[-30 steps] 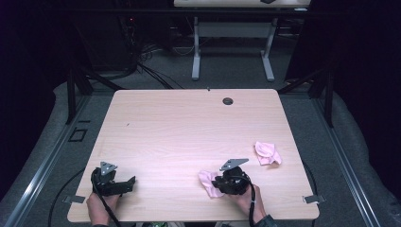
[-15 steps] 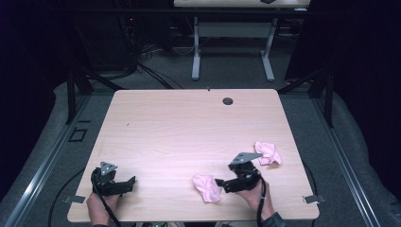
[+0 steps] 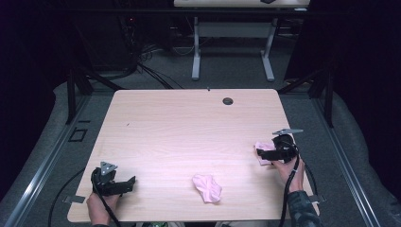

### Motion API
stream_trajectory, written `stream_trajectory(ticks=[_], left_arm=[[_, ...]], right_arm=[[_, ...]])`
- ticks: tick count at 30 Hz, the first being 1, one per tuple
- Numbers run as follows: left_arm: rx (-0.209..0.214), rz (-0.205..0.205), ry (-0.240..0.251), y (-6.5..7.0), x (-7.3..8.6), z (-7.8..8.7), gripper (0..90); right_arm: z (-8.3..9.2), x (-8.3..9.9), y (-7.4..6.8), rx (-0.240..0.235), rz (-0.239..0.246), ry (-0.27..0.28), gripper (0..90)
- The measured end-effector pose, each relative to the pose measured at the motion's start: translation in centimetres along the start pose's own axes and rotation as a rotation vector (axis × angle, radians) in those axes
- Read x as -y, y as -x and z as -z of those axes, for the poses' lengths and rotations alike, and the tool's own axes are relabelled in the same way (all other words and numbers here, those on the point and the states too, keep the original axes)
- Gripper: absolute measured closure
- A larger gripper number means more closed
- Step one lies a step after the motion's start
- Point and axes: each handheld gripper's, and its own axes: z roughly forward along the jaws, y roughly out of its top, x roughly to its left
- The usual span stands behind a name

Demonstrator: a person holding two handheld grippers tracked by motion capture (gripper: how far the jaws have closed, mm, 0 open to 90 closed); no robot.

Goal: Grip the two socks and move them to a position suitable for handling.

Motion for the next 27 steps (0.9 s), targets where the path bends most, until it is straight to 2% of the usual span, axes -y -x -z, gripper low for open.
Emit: stream_trajectory(ticks=[1,2,4,5,8,9,10,11,12,14,15,16,20,21,23,24,25,26,27], left_arm=[[0.0,0.0,0.0,0.0,0.0,0.0,0.2],[0.0,0.0,0.0,0.0,0.0,0.0,0.2],[0.0,0.0,0.0,0.0,0.0,0.0,0.1],[0.0,0.0,0.0,0.0,0.0,0.0,0.1],[0.0,0.001,0.0,0.0,0.0,0.0,0.2],[0.0,0.001,0.0,0.0,0.0,0.0,0.2],[0.0,0.0,0.0,0.0,0.0,0.0,0.2],[0.0,0.0,0.0,0.0,0.0,0.0,0.2],[0.0,0.001,0.0,0.0,0.0,0.0,0.2],[-0.001,0.001,0.001,0.0,0.0,0.0,0.2],[-0.001,0.001,0.001,0.0,0.0,0.0,0.2],[0.0,0.0,0.0,0.0,0.0,0.0,0.1],[0.0,0.0,0.0,0.0,0.0,0.0,0.2],[0.0,0.0,0.0,0.0,0.0,0.0,0.2],[0.0,0.001,0.0,0.0,0.0,0.0,0.1],[0.0,0.0,0.0,0.0,0.0,0.0,0.2],[0.0,0.0,0.0,0.0,0.0,0.0,0.2],[0.0,0.0,0.0,0.0,0.0,0.0,0.2],[0.0,0.0,0.0,0.0,0.0,0.0,0.1]], right_arm=[[-0.5,0.1,0.3,0.002,-0.007,-0.021,20.0],[-1.1,0.4,0.5,0.019,-0.013,-0.037,26.0],[-1.5,0.6,0.6,0.035,-0.017,-0.052,29.4],[-1.5,0.6,0.6,0.035,-0.017,-0.052,29.4],[-2.3,0.8,0.7,0.033,-0.021,-0.084,39.3],[-2.3,0.8,0.7,0.033,-0.021,-0.084,39.3],[-2.4,0.9,0.7,0.051,-0.009,-0.082,42.9],[-2.4,0.9,0.5,0.065,0.001,-0.077,48.8],[-2.3,1.1,0.5,0.064,0.015,-0.066,61.8],[-2.2,1.3,0.5,0.054,0.022,-0.046,71.8],[-2.2,1.3,0.5,0.054,0.022,-0.046,71.8],[-2.2,1.4,0.5,0.05,0.015,-0.04,76.9],[-1.9,1.3,0.3,0.029,0.013,-0.035,78.9],[-1.2,0.8,-0.5,-0.005,0.019,-0.001,79.0],[-0.4,0.0,-1.7,-0.048,0.039,0.03,78.9],[0.1,-0.5,-2.6,-0.067,0.057,0.043,78.9],[0.1,-0.5,-2.6,-0.067,0.057,0.043,78.9],[1.0,-1.8,-4.7,-0.121,0.097,0.08,78.8],[1.3,-2.3,-5.7,-0.143,0.117,0.09,78.8]])
